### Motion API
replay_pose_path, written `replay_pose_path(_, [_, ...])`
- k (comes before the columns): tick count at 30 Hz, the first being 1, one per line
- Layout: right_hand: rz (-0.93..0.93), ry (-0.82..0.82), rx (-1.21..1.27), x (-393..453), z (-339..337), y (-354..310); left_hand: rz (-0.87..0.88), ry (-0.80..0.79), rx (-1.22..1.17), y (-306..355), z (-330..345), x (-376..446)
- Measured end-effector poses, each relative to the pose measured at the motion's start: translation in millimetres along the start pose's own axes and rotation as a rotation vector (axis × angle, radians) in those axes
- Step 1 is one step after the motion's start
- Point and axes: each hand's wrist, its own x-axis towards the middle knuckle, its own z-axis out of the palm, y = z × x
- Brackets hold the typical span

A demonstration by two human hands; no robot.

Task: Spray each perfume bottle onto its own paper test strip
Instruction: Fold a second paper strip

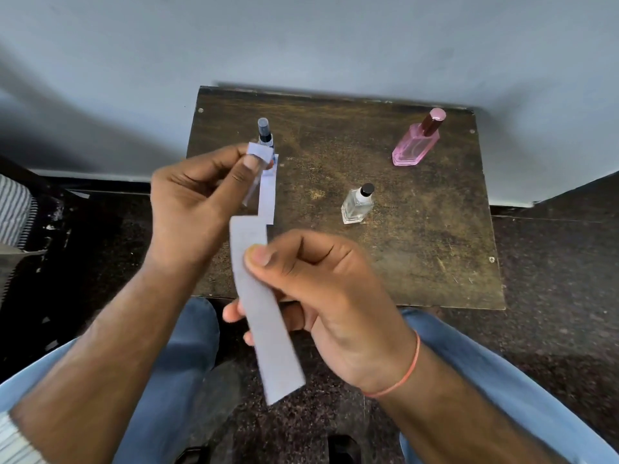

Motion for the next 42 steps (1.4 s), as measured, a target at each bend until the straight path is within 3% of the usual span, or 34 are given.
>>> replay_pose_path(9, [-0.327,0.154,-0.289,0,-42,-32,-0.158,0.025,-0.104,0,12,3])
replay_pose_path(16, [-0.490,0.513,-0.490,-2,-109,-67,-0.219,0.019,-0.092,0,16,2])
replay_pose_path(21, [-0.459,0.653,-0.667,-10,-145,-75,-0.266,-0.043,-0.092,-3,20,0])
replay_pose_path(34, [-0.107,0.837,-1.248,-12,-207,-77,-0.353,-0.047,-0.064,1,31,-2])
replay_pose_path(42, [-0.065,0.939,-1.471,-17,-210,-84,-0.410,-0.123,-0.031,1,31,-2])
